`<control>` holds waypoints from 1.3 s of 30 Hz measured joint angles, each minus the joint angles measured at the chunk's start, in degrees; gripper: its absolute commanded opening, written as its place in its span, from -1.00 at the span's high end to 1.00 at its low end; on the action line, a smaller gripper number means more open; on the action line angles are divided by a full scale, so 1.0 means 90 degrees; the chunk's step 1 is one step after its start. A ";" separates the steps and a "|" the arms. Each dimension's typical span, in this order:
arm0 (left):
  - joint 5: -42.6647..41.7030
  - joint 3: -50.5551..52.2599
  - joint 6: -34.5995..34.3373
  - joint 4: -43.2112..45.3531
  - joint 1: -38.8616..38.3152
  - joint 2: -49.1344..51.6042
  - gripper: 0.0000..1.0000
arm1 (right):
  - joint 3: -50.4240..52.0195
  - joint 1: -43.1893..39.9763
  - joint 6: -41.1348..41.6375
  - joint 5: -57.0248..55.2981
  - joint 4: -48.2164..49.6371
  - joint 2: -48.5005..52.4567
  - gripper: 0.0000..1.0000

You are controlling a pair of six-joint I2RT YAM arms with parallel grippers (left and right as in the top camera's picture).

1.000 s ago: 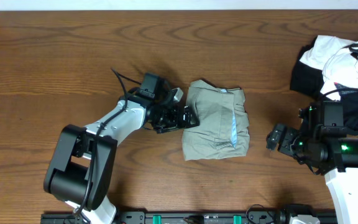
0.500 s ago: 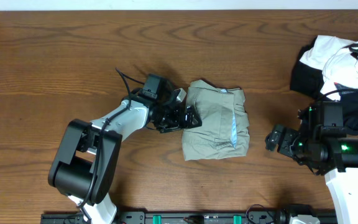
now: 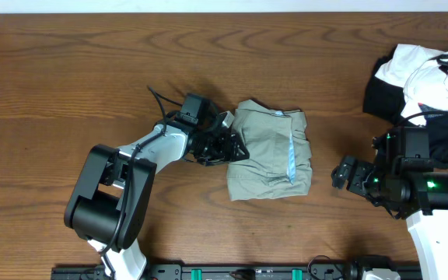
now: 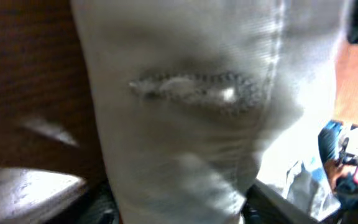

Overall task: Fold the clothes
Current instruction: 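Grasp the left side of the khaki bundle with the left gripper, then lift and carry the bundle to the table's top-left corner with the left gripper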

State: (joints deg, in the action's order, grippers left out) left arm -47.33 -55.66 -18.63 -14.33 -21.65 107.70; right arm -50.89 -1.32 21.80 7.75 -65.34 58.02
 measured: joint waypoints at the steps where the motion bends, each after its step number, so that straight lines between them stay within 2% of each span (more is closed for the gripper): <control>1: -0.0005 0.0002 -0.0007 0.0032 0.0000 0.0000 0.34 | 0.0000 0.0000 0.0002 0.0000 0.0002 0.0000 -0.99; 5: 0.0022 0.0002 0.0012 0.0206 0.0000 0.0000 0.85 | 0.0000 0.0000 0.0002 0.0007 0.0002 0.0000 -0.99; 6: 0.0017 0.0002 0.0012 0.0262 0.0000 0.0000 0.88 | 0.0002 0.0000 0.0000 0.0012 0.0000 0.0000 -0.98; 14: 0.0041 0.0002 -0.0177 0.0697 0.0000 0.0012 0.88 | 0.0002 0.0000 0.0002 0.0017 0.0000 0.0000 -0.99; 22: 0.0160 0.0005 -0.0797 0.1404 0.0000 0.0070 0.88 | 0.0002 0.0000 0.0002 0.0017 -0.0005 0.0000 -0.98; 33: 0.1695 0.0007 -0.2249 0.2506 0.0104 0.0073 0.88 | 0.0002 0.0000 0.0000 0.0017 -0.0032 0.0000 -0.99; 39: 0.2297 0.0007 -0.3011 0.3602 0.0974 0.0364 0.88 | 0.0002 0.0000 0.0000 0.0017 -0.0046 0.0000 -0.99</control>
State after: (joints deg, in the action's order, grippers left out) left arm -26.65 -55.59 -45.74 18.09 -12.88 110.98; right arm -50.87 -1.32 21.80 7.90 -65.76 58.02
